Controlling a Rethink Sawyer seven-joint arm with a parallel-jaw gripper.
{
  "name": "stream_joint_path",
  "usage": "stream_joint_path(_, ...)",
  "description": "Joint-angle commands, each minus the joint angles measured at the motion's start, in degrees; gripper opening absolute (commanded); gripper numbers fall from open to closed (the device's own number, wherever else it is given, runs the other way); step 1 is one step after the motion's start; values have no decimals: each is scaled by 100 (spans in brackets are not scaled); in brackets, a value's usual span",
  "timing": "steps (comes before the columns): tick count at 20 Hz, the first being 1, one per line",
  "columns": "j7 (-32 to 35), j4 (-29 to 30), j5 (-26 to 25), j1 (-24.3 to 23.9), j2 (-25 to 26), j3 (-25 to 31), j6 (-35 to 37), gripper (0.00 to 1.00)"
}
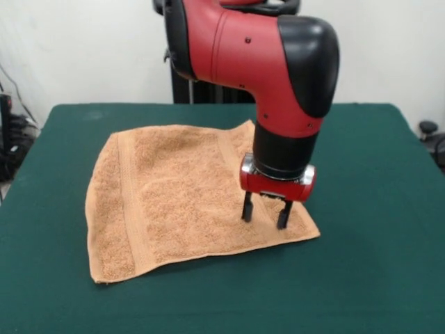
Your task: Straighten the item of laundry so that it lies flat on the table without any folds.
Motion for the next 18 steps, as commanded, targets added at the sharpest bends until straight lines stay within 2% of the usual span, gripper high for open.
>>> stream_joint_path(1, 1453, 1129, 177, 143, -13, 577, -673, 100)
stream_joint_path(6, 1211, 1424, 51, -73, -46, 729, -1005, 100)
stream_joint_path(11, 1108, 1477, 106, -197, -28, 846, -1046, 100)
stream_joint_path(18, 1411, 1217, 302, 86, 297, 705, -1154, 100)
